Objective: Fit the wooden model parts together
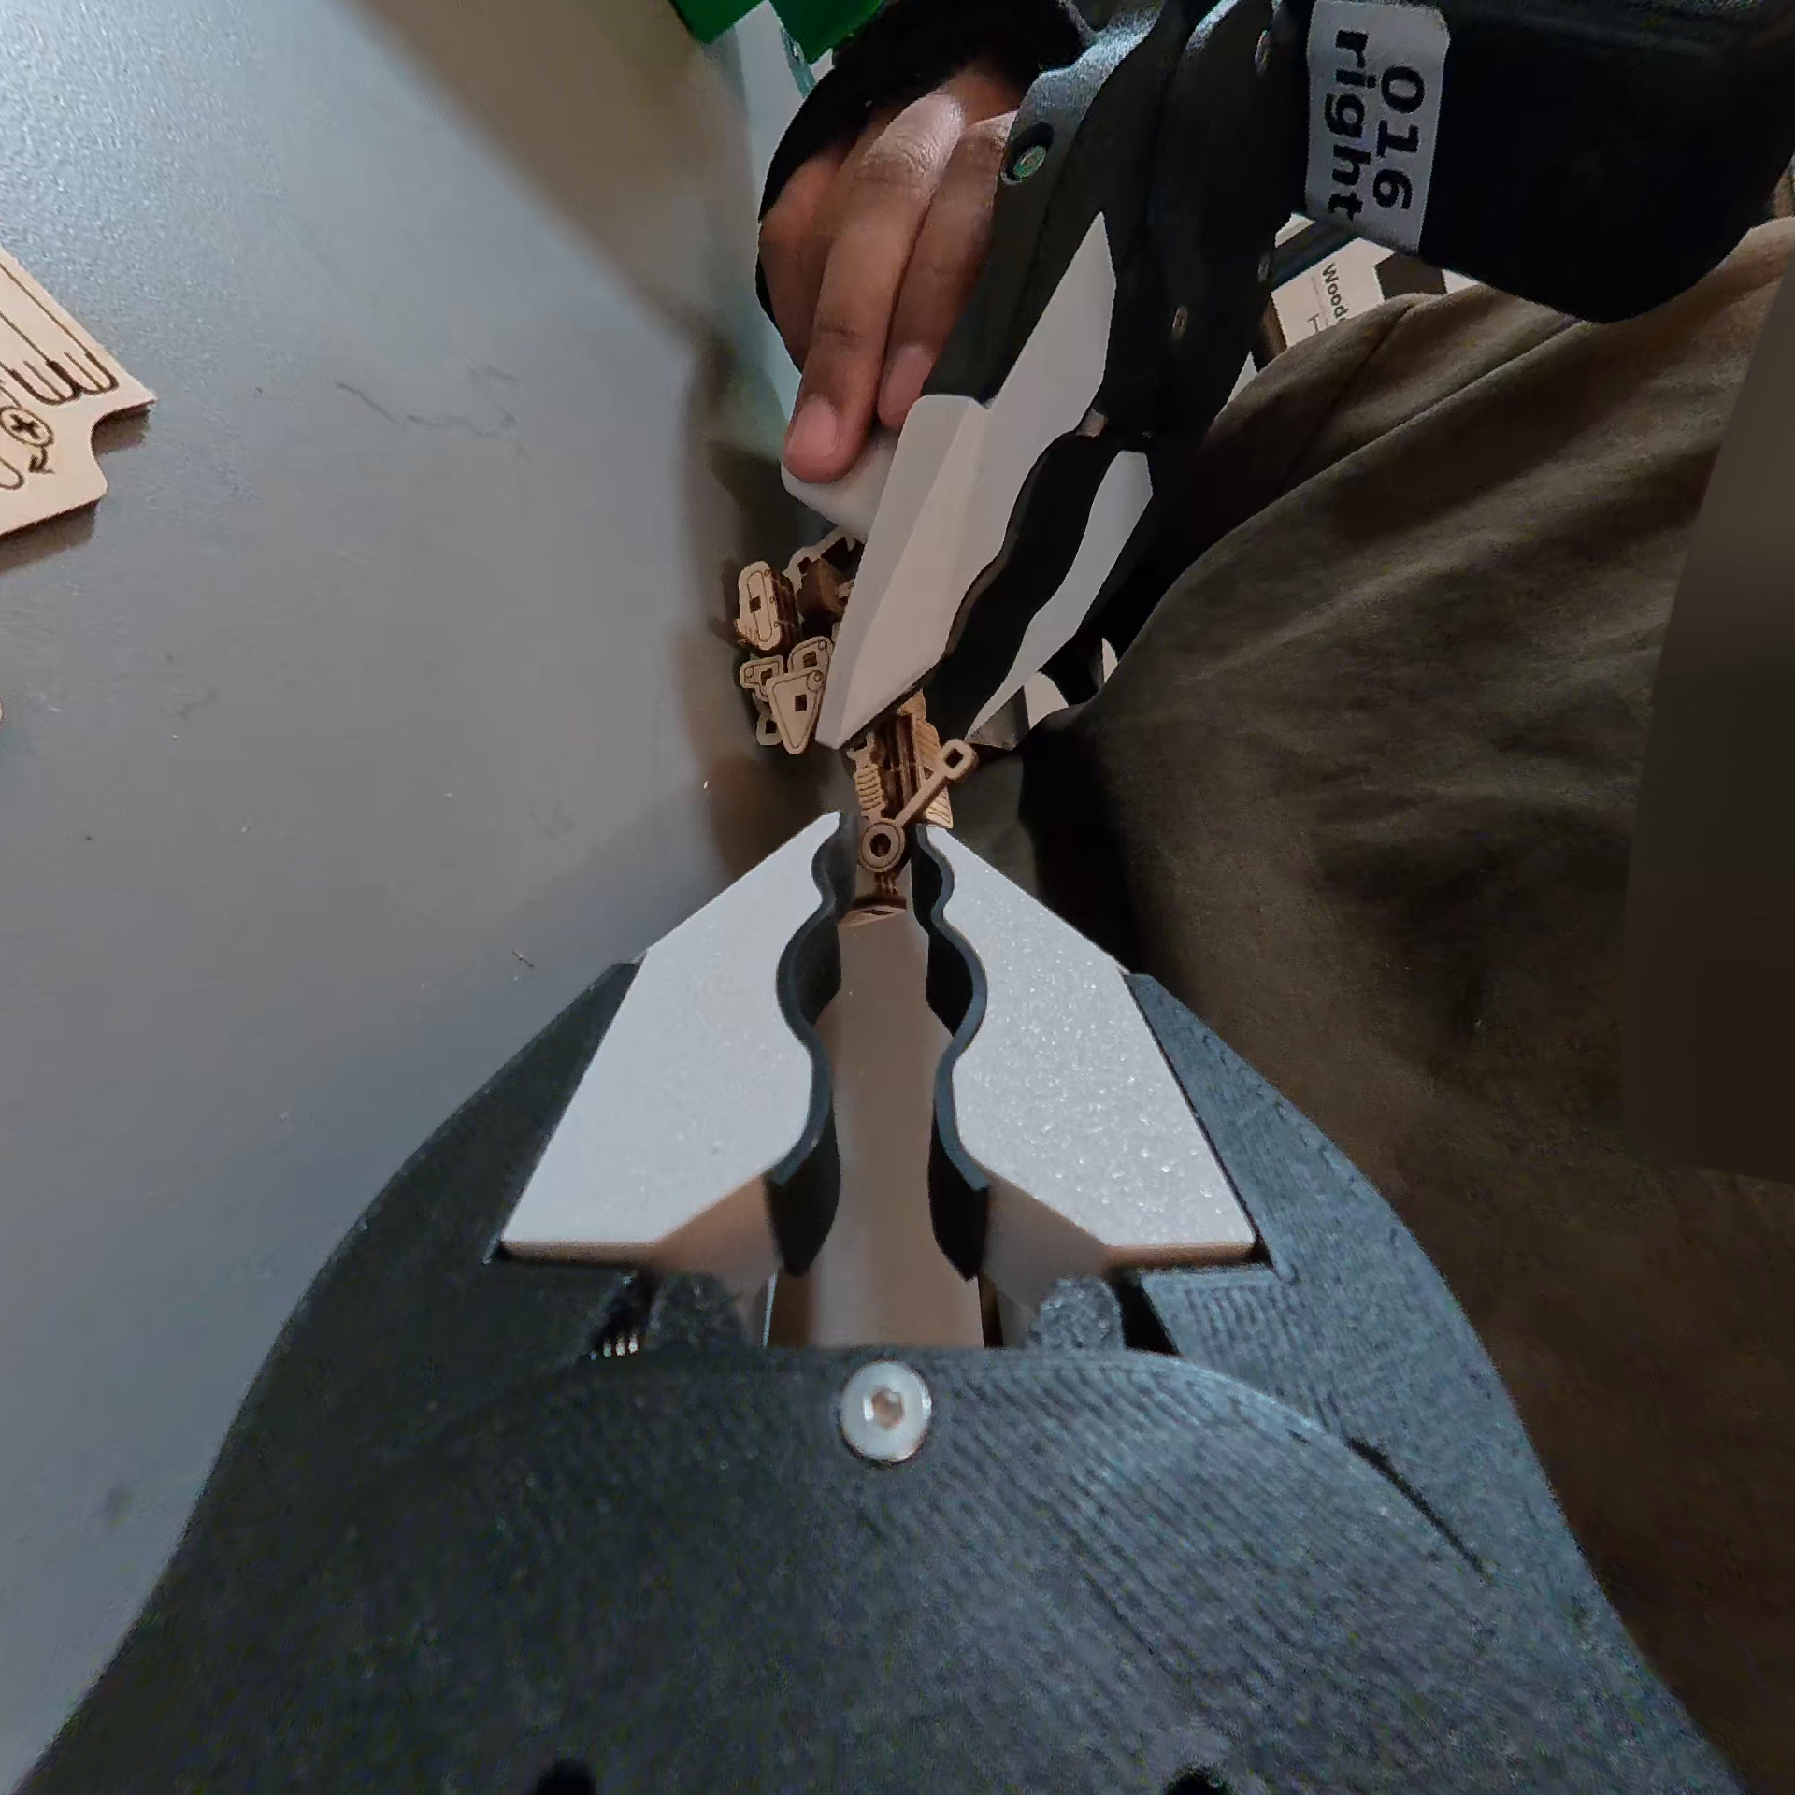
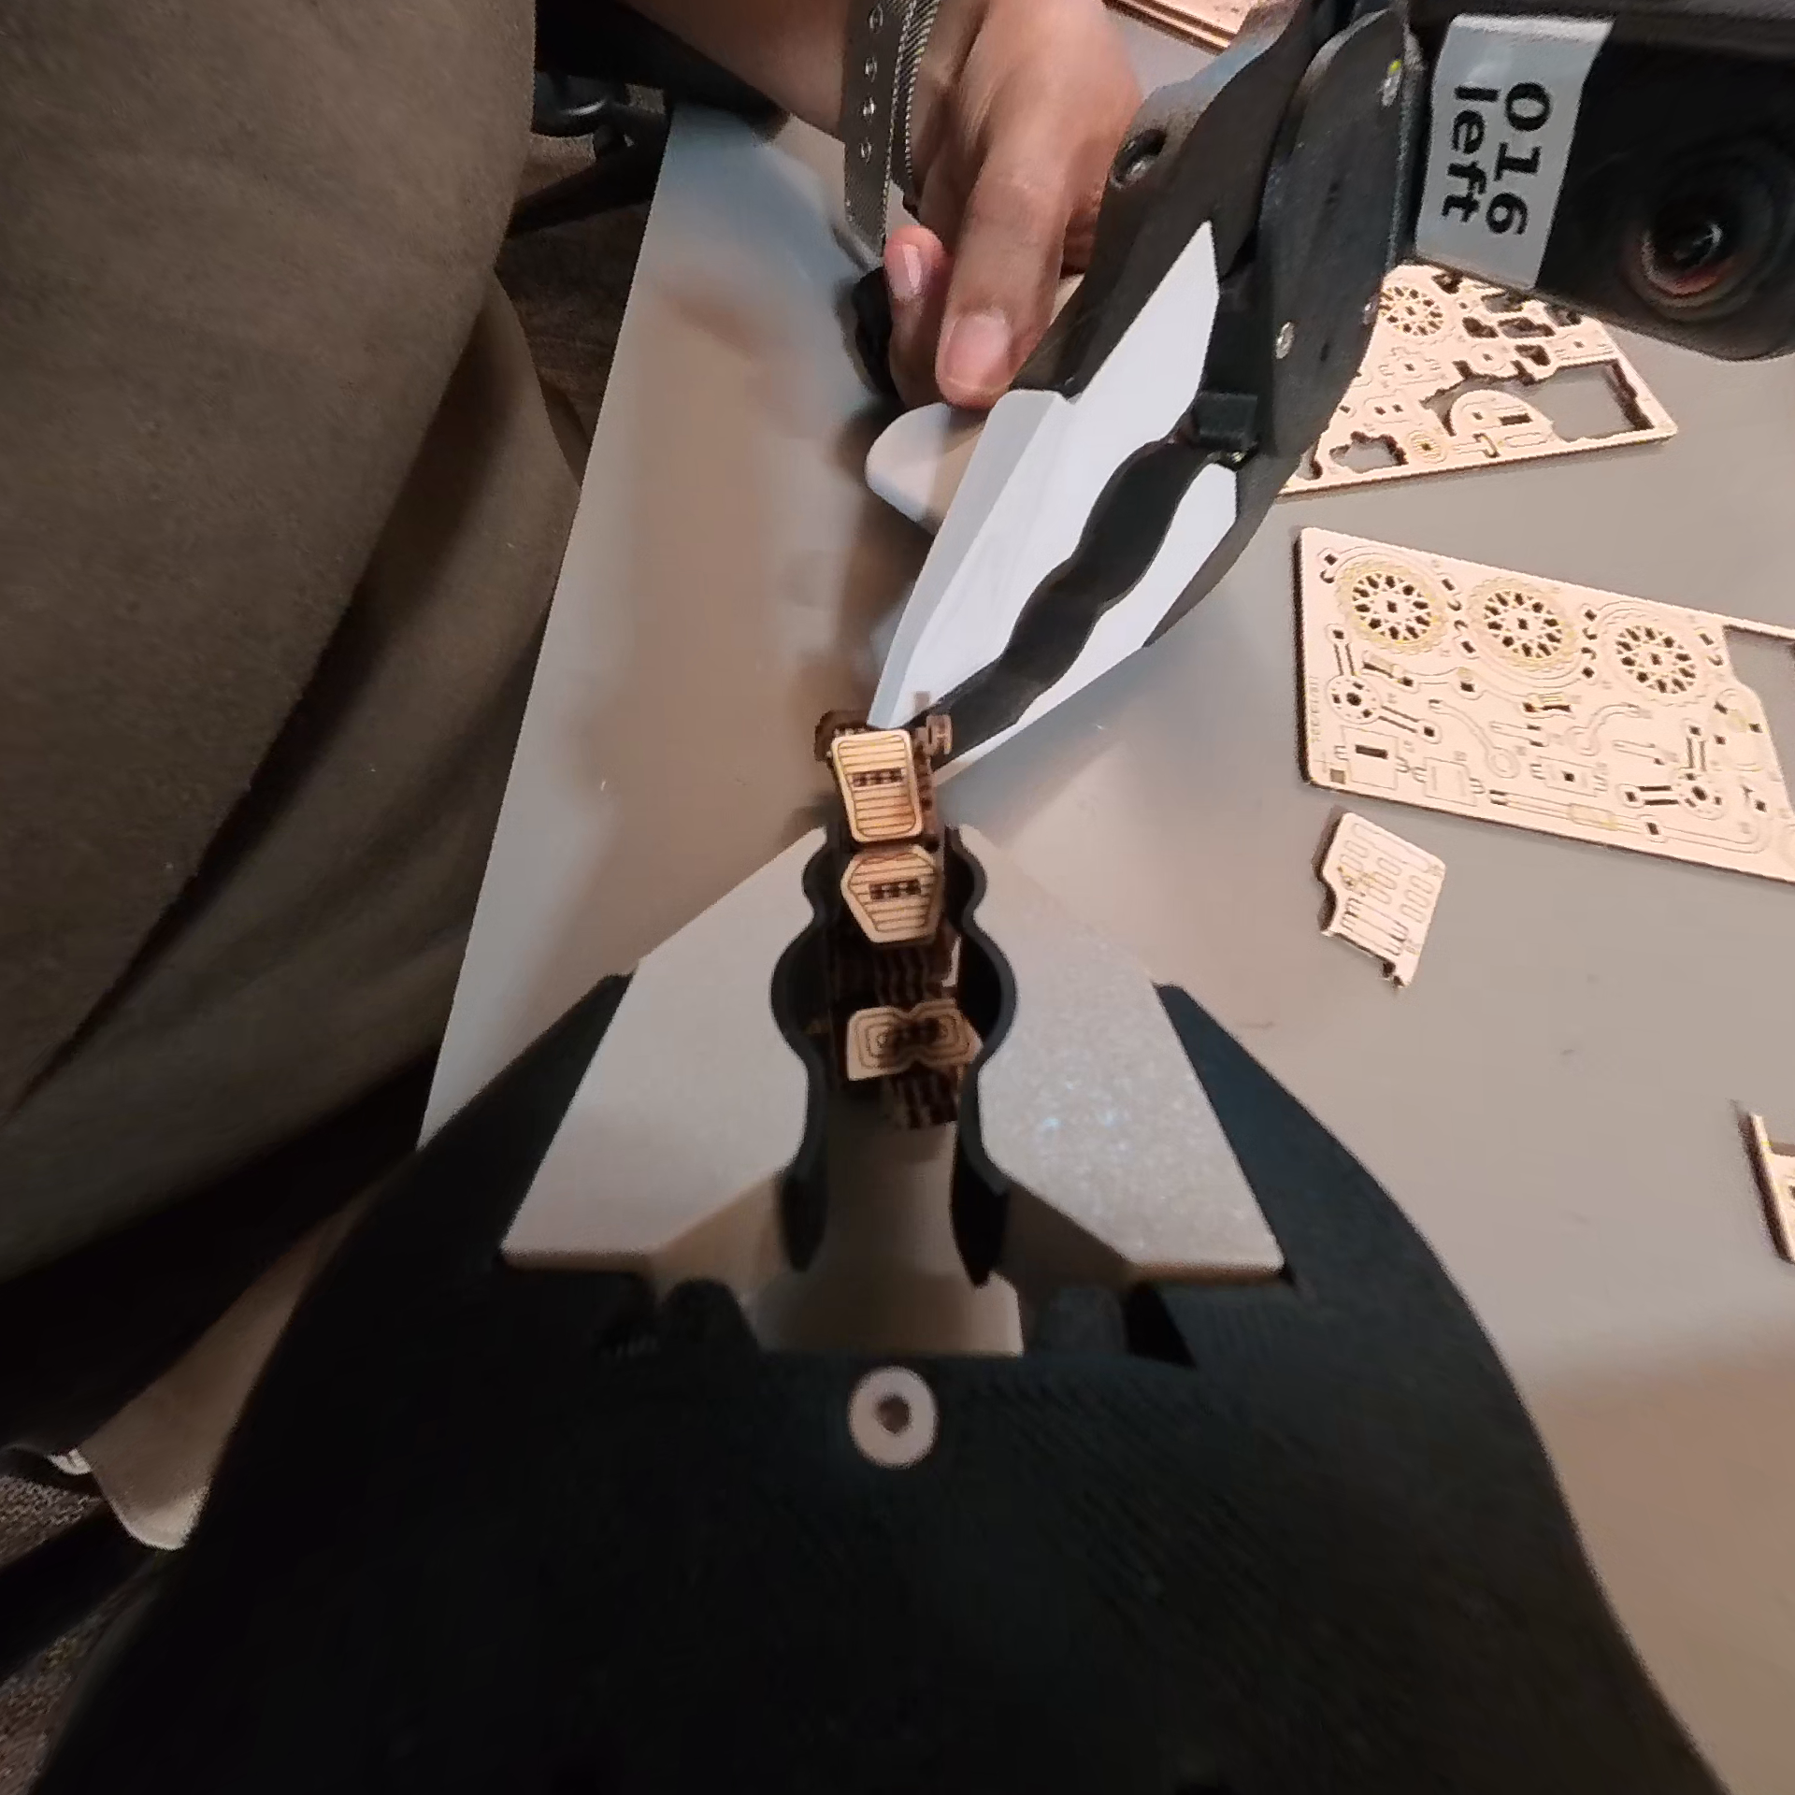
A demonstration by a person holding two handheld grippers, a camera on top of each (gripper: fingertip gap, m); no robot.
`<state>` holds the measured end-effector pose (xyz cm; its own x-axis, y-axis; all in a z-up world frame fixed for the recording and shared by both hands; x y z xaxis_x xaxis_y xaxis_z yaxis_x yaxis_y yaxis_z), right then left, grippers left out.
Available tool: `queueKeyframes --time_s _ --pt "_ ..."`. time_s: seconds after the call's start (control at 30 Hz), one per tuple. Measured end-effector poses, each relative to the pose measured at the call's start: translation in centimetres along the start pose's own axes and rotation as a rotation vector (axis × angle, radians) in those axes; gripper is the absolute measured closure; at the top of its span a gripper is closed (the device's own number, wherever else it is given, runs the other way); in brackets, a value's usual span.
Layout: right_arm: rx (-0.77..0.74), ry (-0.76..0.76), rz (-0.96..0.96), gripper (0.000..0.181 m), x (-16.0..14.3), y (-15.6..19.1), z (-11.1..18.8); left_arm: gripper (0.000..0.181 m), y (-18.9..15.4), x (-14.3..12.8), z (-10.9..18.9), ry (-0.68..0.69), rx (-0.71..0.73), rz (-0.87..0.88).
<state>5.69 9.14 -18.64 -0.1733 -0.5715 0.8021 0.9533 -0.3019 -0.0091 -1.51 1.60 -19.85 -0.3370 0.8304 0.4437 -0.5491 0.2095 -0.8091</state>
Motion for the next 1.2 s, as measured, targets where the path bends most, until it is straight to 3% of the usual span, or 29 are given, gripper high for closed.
queueKeyframes --time_s 0.97,1.2 --pt "0.009 0.005 0.011 0.162 0.1 0.2 -0.1 0.173 -0.1 -0.2 -0.2 0.031 -0.001 -0.009" --pt "-0.026 0.032 -0.018 0.128 0.8 -0.7 1.5 0.173 -0.1 -0.2 -0.1 0.032 -0.013 -0.004"
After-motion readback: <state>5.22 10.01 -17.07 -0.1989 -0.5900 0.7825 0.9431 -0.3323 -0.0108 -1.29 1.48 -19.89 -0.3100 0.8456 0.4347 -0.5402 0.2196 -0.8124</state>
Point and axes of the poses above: each gripper's, where its closed fingertips meet, z back along the fingers, x out of its top, y = z × x across the jaws, the point moved 6 cm from there along z, back along the fingers, and after that the axes turned 9 degrees about x, right-handed, at the moved point
